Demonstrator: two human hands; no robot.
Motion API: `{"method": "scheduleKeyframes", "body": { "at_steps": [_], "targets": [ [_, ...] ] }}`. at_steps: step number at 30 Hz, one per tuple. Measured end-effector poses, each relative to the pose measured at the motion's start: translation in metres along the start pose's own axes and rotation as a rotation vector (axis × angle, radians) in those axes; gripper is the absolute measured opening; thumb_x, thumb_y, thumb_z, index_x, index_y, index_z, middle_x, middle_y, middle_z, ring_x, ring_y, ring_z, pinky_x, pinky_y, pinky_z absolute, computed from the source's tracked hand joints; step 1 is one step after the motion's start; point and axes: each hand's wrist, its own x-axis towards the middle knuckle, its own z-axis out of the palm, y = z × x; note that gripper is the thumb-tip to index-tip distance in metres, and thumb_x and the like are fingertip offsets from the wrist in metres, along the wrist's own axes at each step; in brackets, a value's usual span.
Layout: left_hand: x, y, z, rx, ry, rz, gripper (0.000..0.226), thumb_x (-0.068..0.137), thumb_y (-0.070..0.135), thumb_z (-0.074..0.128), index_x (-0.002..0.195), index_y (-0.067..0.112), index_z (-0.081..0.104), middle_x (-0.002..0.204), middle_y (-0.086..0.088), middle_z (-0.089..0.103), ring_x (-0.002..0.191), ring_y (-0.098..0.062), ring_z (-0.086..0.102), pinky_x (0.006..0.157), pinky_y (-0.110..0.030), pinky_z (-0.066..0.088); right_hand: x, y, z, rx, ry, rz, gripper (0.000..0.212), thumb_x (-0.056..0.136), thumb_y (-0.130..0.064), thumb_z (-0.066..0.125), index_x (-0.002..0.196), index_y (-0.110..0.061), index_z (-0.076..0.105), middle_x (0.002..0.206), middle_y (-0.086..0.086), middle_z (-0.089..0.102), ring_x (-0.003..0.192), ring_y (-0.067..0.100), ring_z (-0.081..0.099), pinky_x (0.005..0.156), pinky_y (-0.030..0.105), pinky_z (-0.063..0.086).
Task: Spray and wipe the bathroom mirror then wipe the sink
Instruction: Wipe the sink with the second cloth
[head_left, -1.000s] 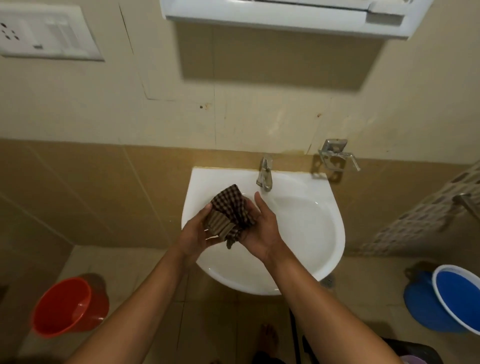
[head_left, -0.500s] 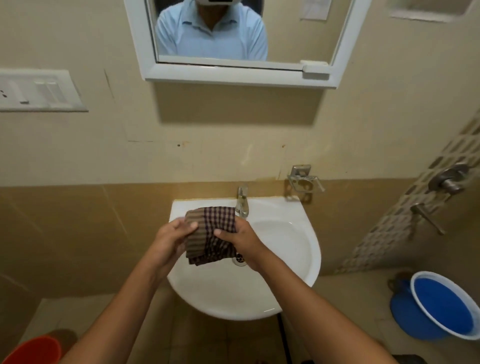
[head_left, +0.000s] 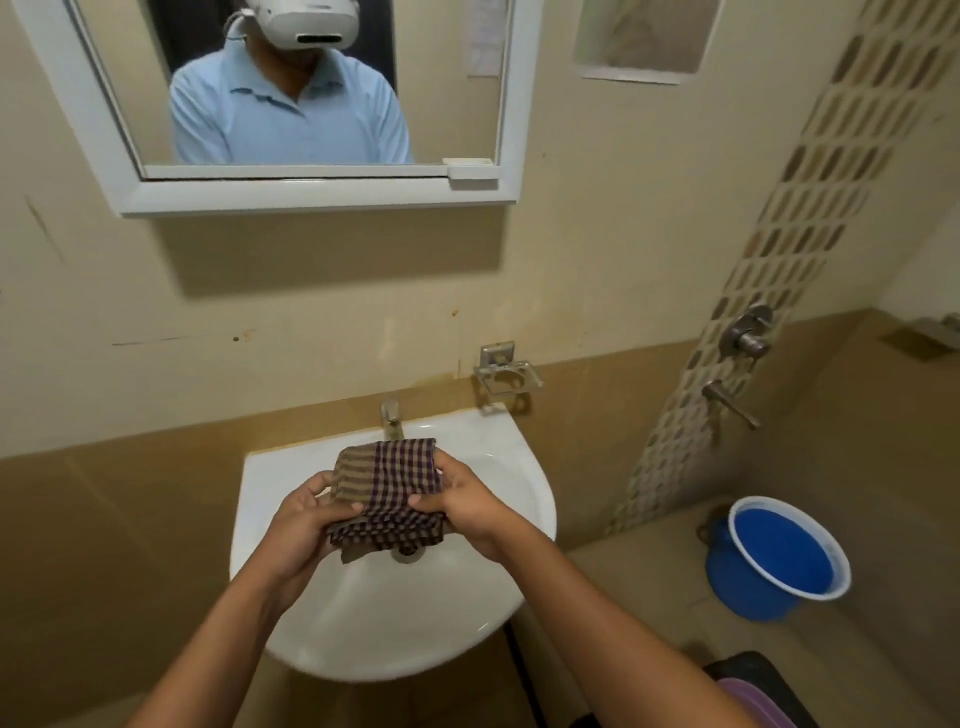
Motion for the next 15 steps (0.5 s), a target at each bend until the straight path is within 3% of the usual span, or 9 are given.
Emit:
{"method": "scheduleKeyframes", "body": {
  "at_steps": [3, 6, 9, 12, 15],
  "targets": [
    [0.013, -0.004, 0.032, -0.021, -0.044, -0.012, 0.030, 0.085, -0.014, 0.055, 0.104, 0.008, 0.059, 0.103, -0.017, 0.072, 0.085, -0.023, 0.071, 0.066, -0.029, 0.058, -0.014, 0.005, -0.031, 0.100, 0.060, -0.042, 0.049, 0.092, 0.005, 0.050, 0.129, -0.027, 0.055, 0.122, 0.002, 0.066, 0.116, 0.029, 0.060, 0.086, 0.050, 0.055],
    [0.024, -0.009, 0.073, -0.045, -0.112, -0.028, 0.034, 0.084, -0.016, 0.052, 0.109, 0.006, 0.059, 0.104, -0.017, 0.072, 0.089, -0.026, 0.071, 0.066, -0.032, 0.060, -0.031, 0.014, -0.065, 0.220, 0.154, -0.066, 0.042, 0.092, 0.010, 0.043, 0.117, -0.016, 0.063, 0.112, 0.008, 0.069, 0.099, 0.027, 0.067, 0.067, 0.037, 0.058],
    [0.033, -0.018, 0.123, -0.065, -0.182, -0.056, 0.031, 0.075, -0.016, 0.051, 0.101, 0.000, 0.059, 0.093, -0.018, 0.073, 0.077, -0.027, 0.072, 0.061, -0.035, 0.061, -0.053, 0.017, -0.103, 0.219, 0.239, -0.075, 0.038, 0.087, 0.017, 0.042, 0.091, -0.010, 0.068, 0.096, 0.013, 0.067, 0.075, 0.023, 0.066, 0.055, 0.032, 0.056],
    [0.045, -0.028, 0.174, -0.075, -0.256, -0.122, 0.019, 0.071, -0.009, 0.047, 0.085, -0.001, 0.058, 0.096, -0.023, 0.069, 0.073, -0.033, 0.069, 0.057, -0.038, 0.058, -0.077, 0.024, -0.149, 0.165, 0.317, -0.108, 0.039, 0.085, 0.019, 0.041, 0.080, -0.009, 0.068, 0.094, 0.004, 0.070, 0.076, 0.015, 0.067, 0.058, 0.029, 0.056],
    [0.056, -0.041, 0.220, -0.114, -0.353, -0.229, 0.021, 0.081, 0.009, 0.039, 0.076, -0.002, 0.056, 0.100, -0.029, 0.064, 0.073, -0.040, 0.061, 0.054, -0.038, 0.051, -0.105, 0.029, -0.195, 0.169, 0.373, -0.141, 0.042, 0.080, 0.021, 0.040, 0.073, -0.010, 0.068, 0.097, 0.012, 0.067, 0.085, 0.009, 0.067, 0.073, 0.023, 0.054]
  ]
}}
